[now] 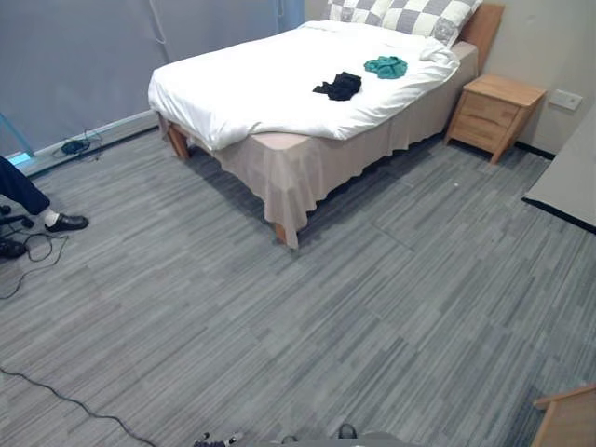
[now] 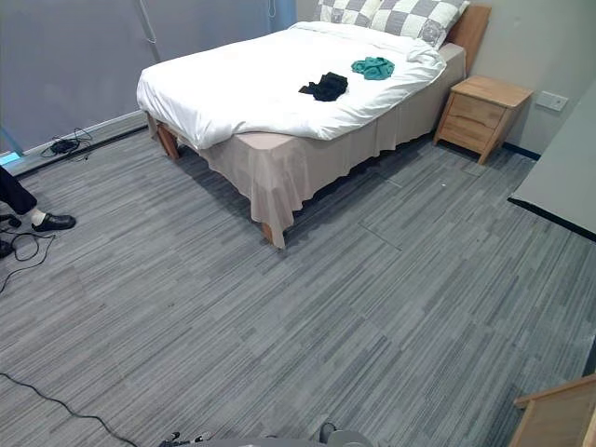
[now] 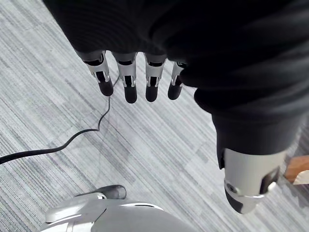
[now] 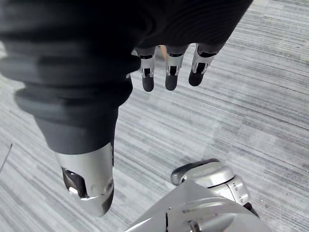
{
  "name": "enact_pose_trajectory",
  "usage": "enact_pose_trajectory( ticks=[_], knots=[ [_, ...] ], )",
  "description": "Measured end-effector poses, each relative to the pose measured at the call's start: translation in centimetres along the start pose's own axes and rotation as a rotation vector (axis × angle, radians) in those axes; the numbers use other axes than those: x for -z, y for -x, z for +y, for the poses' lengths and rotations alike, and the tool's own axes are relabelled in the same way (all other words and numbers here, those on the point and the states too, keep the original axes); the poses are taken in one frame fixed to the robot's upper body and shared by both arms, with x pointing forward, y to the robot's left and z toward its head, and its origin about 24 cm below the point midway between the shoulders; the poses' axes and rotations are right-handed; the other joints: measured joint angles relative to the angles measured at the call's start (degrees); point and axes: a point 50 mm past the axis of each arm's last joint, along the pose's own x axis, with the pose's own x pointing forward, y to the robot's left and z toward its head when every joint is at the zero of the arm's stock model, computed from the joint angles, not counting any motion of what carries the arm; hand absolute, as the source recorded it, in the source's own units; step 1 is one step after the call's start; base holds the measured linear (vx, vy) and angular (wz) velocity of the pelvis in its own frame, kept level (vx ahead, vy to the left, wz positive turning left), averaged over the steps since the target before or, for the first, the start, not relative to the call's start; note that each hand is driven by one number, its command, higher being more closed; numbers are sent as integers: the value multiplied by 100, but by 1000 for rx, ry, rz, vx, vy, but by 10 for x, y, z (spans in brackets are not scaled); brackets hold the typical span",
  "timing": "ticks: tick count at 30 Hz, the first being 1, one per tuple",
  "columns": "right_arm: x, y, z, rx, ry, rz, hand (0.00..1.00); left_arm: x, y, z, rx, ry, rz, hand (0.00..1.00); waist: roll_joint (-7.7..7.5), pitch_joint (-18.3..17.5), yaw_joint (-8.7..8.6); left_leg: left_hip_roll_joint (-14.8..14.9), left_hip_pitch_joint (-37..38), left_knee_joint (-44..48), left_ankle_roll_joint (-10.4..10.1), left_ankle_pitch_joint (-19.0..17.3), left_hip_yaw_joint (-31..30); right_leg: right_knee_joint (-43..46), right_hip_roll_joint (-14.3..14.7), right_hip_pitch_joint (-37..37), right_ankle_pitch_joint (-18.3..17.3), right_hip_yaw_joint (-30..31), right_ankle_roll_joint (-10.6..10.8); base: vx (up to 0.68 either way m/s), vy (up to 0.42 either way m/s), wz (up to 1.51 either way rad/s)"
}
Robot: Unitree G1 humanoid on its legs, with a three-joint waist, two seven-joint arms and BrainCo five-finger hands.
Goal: Tidy the bed and pick cloth on bed and put in laundry
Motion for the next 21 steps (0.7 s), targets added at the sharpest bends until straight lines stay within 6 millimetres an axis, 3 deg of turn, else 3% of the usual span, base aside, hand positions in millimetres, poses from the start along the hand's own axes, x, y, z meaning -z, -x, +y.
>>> enact_pose_trajectory(
  ticks=[9, 14, 21],
  knots=[
    [-9, -1, 11, -23, -8, -14, 0, -10, -3, 6, -29, -21, -22, 0, -82, 242, -9, 21, 253, -98, 94, 91, 59, -428, 49, 367, 95, -22, -61, 110, 5, -1],
    [-10, -2, 10, -18, -26, -10, 0, -11, -3, 5, -30, -21, -19, 0, -62, 259, -5, 29, 347, -118, 78, 80, 64, -439, 46, 470, 17, -92, 71, 19, -8, 1],
    [-14, -2, 12, -23, -22, -19, 0, -13, -4, 5, -30, -21, -24, 0, -61, 345, -3, 61, 351, -131, 68, 73, 125, -446, 66, 487, 16, -87, 72, -41, -19, 0]
  ],
)
